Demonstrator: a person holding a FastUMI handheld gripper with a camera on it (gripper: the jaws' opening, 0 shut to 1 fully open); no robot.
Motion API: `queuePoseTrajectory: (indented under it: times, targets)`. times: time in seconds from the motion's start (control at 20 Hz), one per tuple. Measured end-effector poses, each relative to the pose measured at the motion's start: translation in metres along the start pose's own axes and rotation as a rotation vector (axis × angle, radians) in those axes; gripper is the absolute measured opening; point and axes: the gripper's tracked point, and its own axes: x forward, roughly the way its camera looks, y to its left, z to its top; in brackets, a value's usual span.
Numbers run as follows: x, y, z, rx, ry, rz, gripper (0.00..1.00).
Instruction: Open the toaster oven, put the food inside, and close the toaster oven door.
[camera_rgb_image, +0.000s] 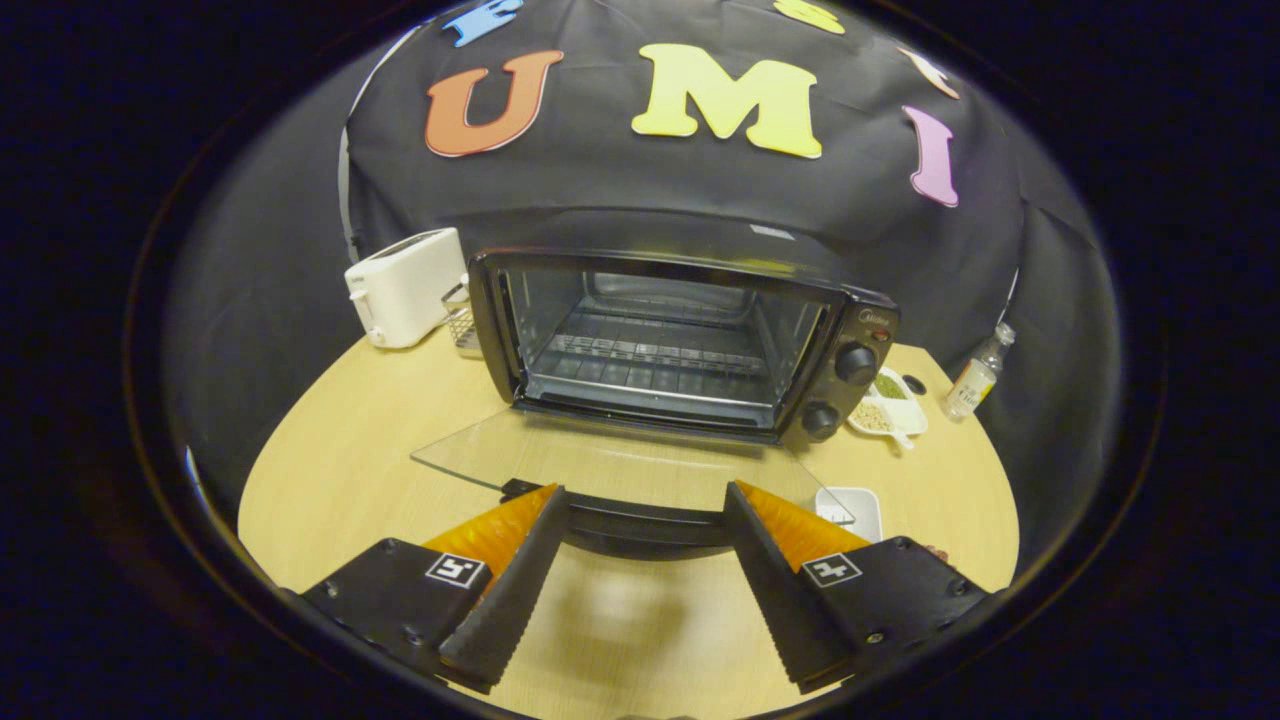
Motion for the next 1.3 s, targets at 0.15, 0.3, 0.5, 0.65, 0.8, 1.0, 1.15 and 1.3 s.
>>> queuePoseTrajectory:
  times: [0.15, 0.3, 0.5, 0.65, 0.8, 1.0, 1.15, 1.3]
  targets:
    - [0.005, 0.000, -0.016, 0.004, 0.041, 0.009, 1.00]
    - [0.012, 0.002, -0.032, 0.022, 0.089, 0.022, 1.00]
    - [0.027, 0.003, -0.056, 0.026, 0.157, 0.027, 1.00]
    - [0.035, 0.002, -0.064, 0.038, 0.191, 0.025, 1.00]
    - [0.037, 0.003, -0.068, 0.016, 0.198, 0.032, 1.00]
    - [0.039, 0.003, -0.069, -0.027, 0.198, 0.037, 1.00]
    - [0.037, 0.003, -0.069, -0.037, 0.199, 0.051, 1.00]
    - [0.026, -0.004, -0.061, 0.013, 0.180, 0.096, 1.00]
